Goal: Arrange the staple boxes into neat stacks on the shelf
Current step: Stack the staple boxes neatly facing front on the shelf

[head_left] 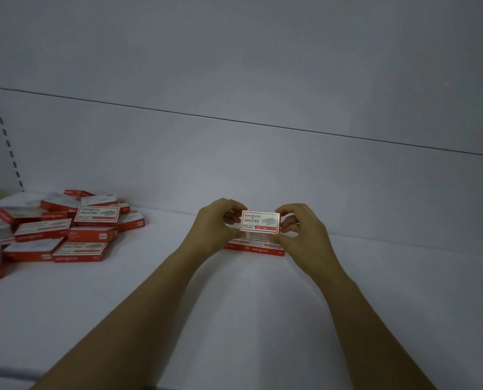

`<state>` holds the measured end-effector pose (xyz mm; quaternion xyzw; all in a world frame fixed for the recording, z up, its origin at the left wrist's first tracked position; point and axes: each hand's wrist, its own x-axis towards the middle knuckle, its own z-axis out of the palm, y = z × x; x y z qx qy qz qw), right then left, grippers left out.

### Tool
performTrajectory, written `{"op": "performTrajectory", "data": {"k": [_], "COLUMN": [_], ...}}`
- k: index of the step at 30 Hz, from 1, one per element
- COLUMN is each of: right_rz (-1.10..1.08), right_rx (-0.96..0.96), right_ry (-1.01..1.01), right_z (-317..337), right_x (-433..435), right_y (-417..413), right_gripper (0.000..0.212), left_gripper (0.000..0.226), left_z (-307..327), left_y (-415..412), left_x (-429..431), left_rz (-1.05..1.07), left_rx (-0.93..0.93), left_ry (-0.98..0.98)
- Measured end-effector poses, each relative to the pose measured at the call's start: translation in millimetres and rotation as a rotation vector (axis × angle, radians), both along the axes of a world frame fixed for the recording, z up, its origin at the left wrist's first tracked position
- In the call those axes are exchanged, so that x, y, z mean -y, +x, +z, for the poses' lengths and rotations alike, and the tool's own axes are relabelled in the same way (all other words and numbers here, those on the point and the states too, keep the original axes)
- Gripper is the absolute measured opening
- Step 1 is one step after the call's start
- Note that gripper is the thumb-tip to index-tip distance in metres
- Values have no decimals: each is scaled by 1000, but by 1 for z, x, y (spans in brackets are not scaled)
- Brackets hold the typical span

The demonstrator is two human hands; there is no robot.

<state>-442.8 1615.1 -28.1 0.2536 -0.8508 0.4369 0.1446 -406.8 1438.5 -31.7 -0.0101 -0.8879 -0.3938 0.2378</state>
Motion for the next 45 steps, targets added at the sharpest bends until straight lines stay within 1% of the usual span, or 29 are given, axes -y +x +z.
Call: {"op": "performTrajectory", "data": {"k": [4,8,13,17,20,22,28,35,37,38,40,43,45], "right_rz": [15,36,82,70,42,16,-54,-51,-35,-24,-4,38,99], "right_rx": [79,100,193,211,212,209,156,119,106,95,78,25,1], "right_ry": [51,110,231,313,312,303,349,436,518,556,596,607,610], "right_z": [3,2,-10,-17,-19,-21,-25,-21,-16,-13,-5,3,6], "right_x": [6,17,26,31,35,37,43,48,49,50,54,68,84], "right_y": [3,11,24,29,29,28,22,19,19,19,21,25,30], "right_gripper": [38,41,43,44,38,34,30,29,31,32,36,40,40], "left_gripper": [41,42,39,41,53,53,39,30,16,14,15,35,36], "left_z": [8,5,-11,-14,-16,-16,-16,-15,-14,-13,-10,-3,3], "left_y": [6,17,30,37,35,32,24,19,20,22,27,43,60], "left_x": [10,24,30,27,26,24,21,20,19,20,26,47,65], "left_rz": [-25,-24,-21,7,57,81,100,111,122,135,161,227,282], "left_rx": [106,215,346,416,427,426,425,436,453,454,458,448,448], "left_ry": [-63,-18,-68,-87,-98,-106,-145,-205,-259,-292,-343,-384,-418]}}
